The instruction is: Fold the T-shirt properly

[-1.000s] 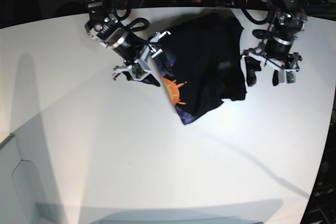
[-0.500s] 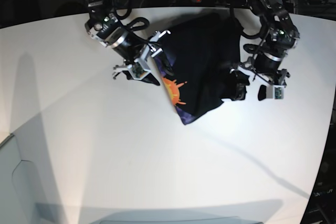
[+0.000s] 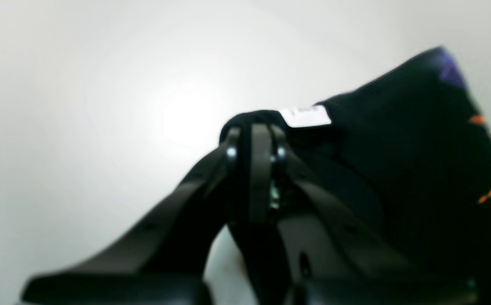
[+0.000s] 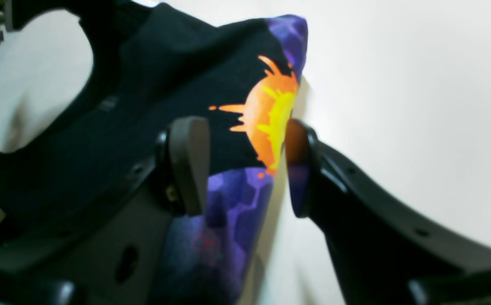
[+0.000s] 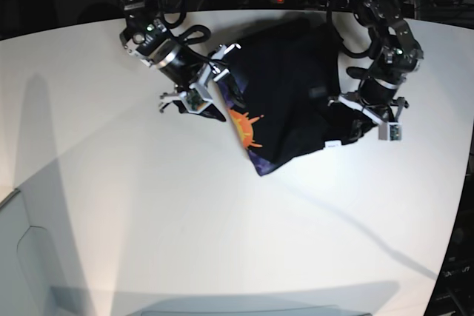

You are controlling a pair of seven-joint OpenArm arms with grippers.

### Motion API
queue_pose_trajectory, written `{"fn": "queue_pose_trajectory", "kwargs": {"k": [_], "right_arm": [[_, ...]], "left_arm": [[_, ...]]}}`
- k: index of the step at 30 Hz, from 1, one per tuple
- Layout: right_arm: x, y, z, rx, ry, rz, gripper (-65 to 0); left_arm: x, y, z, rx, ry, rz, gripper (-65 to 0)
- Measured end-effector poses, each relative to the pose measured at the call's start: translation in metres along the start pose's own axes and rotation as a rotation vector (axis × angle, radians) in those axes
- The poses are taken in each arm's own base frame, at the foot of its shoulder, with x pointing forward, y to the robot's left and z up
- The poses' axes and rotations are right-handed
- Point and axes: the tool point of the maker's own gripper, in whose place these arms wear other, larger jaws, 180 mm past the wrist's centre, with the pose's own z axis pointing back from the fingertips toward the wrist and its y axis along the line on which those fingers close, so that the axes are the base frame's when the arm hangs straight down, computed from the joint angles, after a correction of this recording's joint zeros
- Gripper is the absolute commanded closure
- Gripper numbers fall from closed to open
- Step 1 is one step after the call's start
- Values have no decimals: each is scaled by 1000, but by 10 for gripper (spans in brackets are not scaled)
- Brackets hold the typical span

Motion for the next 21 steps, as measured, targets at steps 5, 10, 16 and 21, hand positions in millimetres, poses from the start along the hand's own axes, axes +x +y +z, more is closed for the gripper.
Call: {"fn": "queue_pose_trajectory", "kwargs": {"k": [5, 10, 16, 21], "right_arm": [[0, 0, 0, 0, -1, 0, -301], [0, 1, 0, 2, 0, 0, -302], [-1, 1, 0, 3, 2, -1, -303], [1, 6, 8, -2, -2, -2, -348]], "left_arm": [[-4, 21, 6, 61, 9, 20, -18], [-4, 21, 6, 59, 8, 21, -26], [-12, 22, 3, 54, 26, 37, -291], [-20, 27, 16, 72, 31, 55, -444]]}}
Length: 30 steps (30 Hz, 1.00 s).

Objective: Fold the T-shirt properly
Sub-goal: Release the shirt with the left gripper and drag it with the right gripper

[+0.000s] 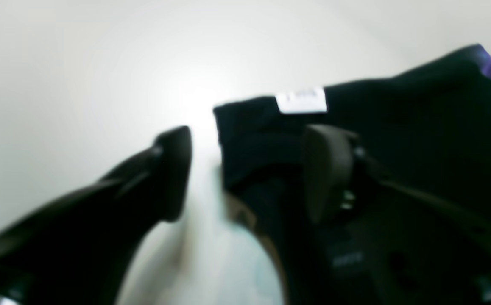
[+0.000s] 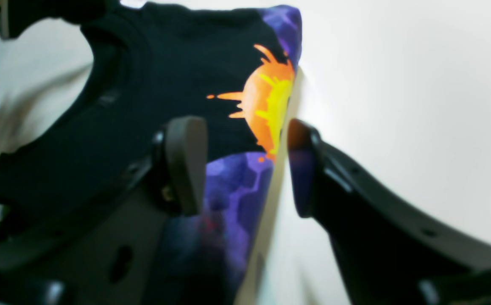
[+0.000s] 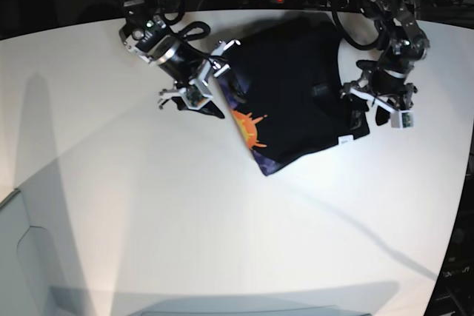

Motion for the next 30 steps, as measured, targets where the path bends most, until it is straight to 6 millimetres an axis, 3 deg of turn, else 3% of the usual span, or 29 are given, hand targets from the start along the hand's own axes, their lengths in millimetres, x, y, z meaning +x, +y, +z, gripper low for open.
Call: {"fn": "queue_pose_trajectory", "kwargs": {"k": [5, 10, 14, 23, 26, 30], "right_arm": [[2, 9, 12, -2, -6, -7, -358], [-17, 21, 23, 5, 40, -49, -358], [-20, 24, 21, 13, 43, -60, -358], [-63, 25, 10, 33, 141, -115, -355], [-64, 23, 10, 32, 144, -112, -286], [-60, 20, 7, 30, 136, -105, -114]], "left_arm": [[12, 13, 27, 16, -78, 49, -446], [-9, 31, 46, 61, -35, 79, -446], [-28, 34, 46, 61, 9, 107, -446], [-40, 36, 54, 71, 38, 106, -446], [-44, 36, 56, 70, 46, 109, -446], [-46, 37, 57, 74, 55, 106, -446]]}}
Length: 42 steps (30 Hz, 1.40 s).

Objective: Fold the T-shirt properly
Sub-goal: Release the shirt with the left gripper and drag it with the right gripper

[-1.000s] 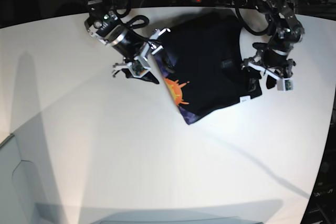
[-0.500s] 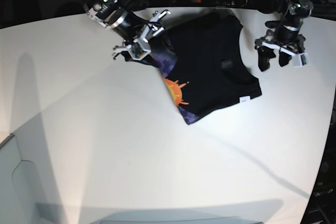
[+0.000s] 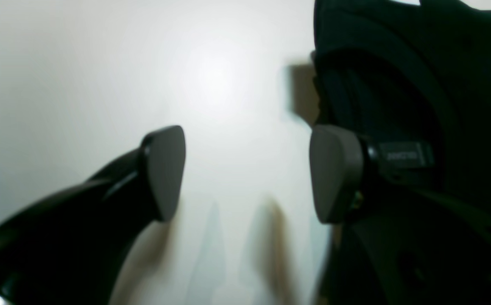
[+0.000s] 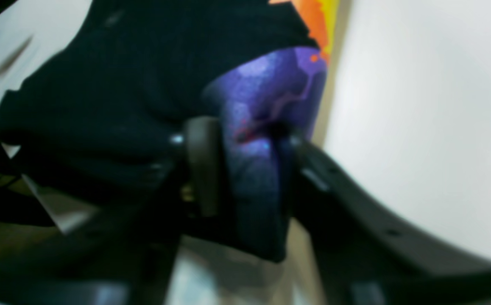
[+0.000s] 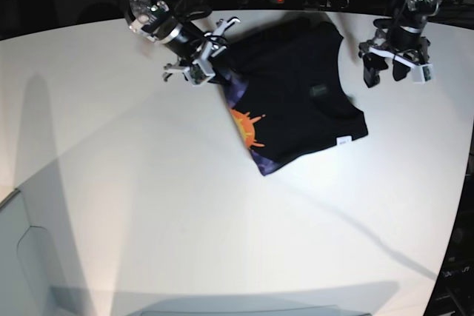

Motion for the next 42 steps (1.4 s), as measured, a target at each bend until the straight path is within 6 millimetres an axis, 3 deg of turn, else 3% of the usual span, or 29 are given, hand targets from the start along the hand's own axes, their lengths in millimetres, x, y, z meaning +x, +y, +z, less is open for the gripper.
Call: {"fn": "queue_pose_trajectory", "kwargs": {"k": [3, 8, 14, 21, 24, 28, 31, 34, 39, 42], "right_arm": [[0, -1, 0, -3, 0, -1, -56], [6, -18, 11, -57, -9, 13, -55], [34, -12, 26, -68, -77, 52, -53], [33, -17, 30, -70, -63, 82, -52], [37, -10, 32, -22, -81, 89, -56], [22, -38, 30, -49, -63, -73, -56], [24, -58, 34, -81, -95, -137, -57], [21, -70, 36, -110, -84, -141, -109], [16, -69, 38, -113, -74, -152, -328], [11, -67, 40, -113, -64, -160, -416]], "left_arm": [[0, 1, 1, 0, -2, -2, -446], [-8, 5, 5, 11, 25, -5, -446], [-5, 4, 5, 8, 14, -4, -446], [-6, 4, 5, 11, 16, -6, -446], [-6, 4, 4, 11, 16, -6, -446], [-6, 5, 4, 14, 19, -11, -446], [-8, 5, 6, 14, 23, -9, -447], [-12, 6, 8, 14, 34, -5, -448], [-21, 1, 9, 2, 54, 1, -450], [-37, -9, 11, -20, 86, 16, -465]]}}
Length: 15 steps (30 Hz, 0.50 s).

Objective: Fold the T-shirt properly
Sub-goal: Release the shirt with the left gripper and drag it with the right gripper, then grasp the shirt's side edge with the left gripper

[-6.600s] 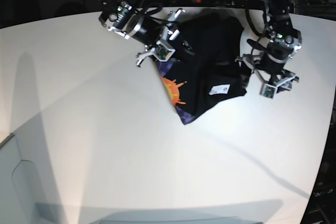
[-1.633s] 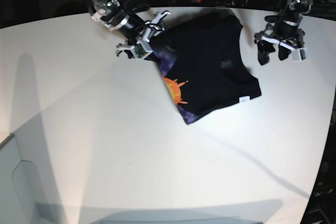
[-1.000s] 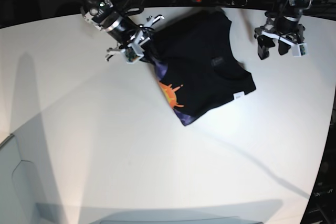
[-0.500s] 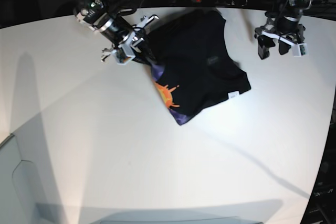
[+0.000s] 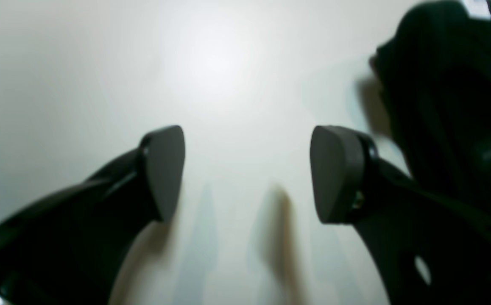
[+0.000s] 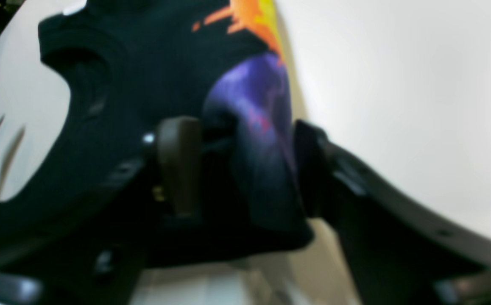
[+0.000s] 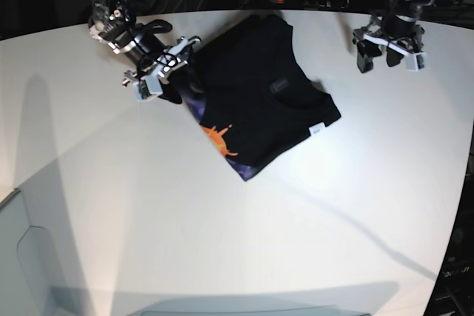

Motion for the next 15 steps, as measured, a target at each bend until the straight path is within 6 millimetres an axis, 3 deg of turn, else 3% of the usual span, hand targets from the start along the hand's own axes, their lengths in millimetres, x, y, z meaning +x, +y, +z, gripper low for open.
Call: {"fn": "queue_pose_trajectory", "kwargs": {"k": [4, 7, 15], "right_arm": [[17, 3, 3, -2, -39, 31, -433], [33, 6, 7, 0, -80, 55, -433], [40, 8, 10, 0, -93, 71, -433]], "left_arm": [[-12, -26, -1, -90, 11, 61, -527], [-15, -43, -1, -159, 2, 116, -532], [-33, -93, -18, -309, 8, 287, -532]]}}
